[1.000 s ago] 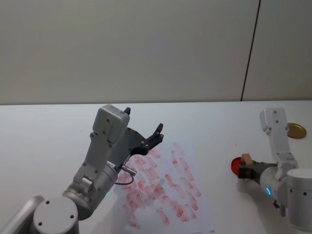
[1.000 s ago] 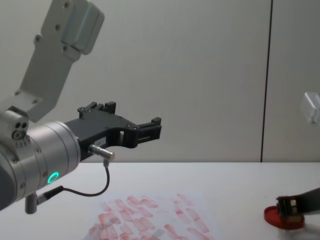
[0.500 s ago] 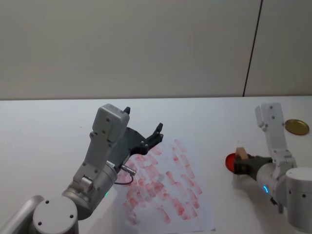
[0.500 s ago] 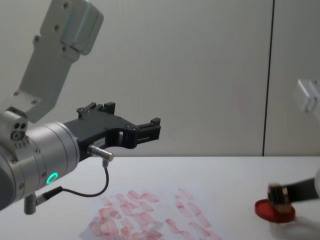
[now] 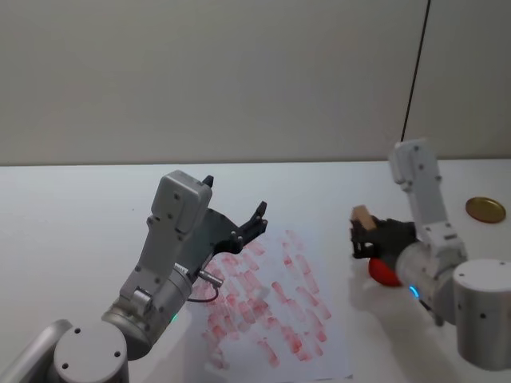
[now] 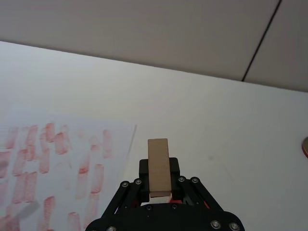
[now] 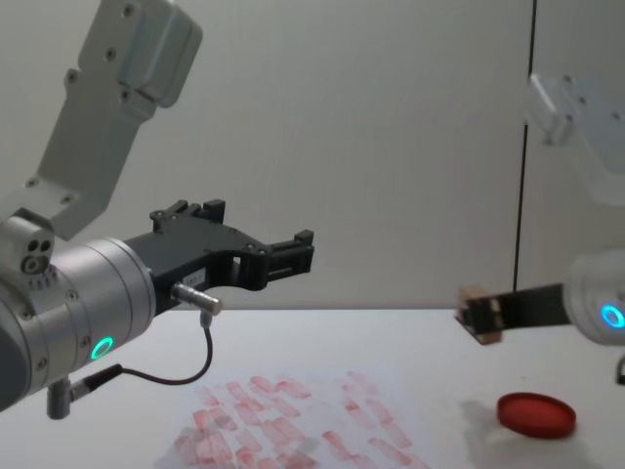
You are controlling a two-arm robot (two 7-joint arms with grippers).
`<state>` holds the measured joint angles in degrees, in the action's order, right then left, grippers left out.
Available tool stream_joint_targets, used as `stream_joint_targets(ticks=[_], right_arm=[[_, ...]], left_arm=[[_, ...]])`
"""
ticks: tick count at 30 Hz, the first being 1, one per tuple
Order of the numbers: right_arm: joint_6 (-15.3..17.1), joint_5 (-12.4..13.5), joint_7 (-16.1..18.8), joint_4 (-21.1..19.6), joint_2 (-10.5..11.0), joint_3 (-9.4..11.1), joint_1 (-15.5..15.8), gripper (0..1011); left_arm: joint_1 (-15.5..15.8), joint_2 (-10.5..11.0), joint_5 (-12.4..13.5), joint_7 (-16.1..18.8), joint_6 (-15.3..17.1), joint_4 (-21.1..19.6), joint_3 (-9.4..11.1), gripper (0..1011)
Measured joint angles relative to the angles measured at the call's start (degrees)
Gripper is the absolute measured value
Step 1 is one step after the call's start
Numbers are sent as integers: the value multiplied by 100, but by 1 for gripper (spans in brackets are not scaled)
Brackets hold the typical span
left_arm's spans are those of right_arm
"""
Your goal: Use the one hand to pick up the stamp and affix it onto the A4 paper.
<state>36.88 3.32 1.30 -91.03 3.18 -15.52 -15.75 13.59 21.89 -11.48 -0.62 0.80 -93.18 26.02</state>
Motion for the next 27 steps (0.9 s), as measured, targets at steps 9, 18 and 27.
stream_joint_targets(ticks=[9,18,27], right_arm=[[-15,-253,482,165,-156,-187,-171,220],[172,-366,870,550,-330,-326,-381,220],[395,-447,1137,891,-463,-448,-512,220]], left_arm=[[0,0,0,0,0,0,0,993],[0,0,0,0,0,0,0,993],[0,0,0,0,0,0,0,993]])
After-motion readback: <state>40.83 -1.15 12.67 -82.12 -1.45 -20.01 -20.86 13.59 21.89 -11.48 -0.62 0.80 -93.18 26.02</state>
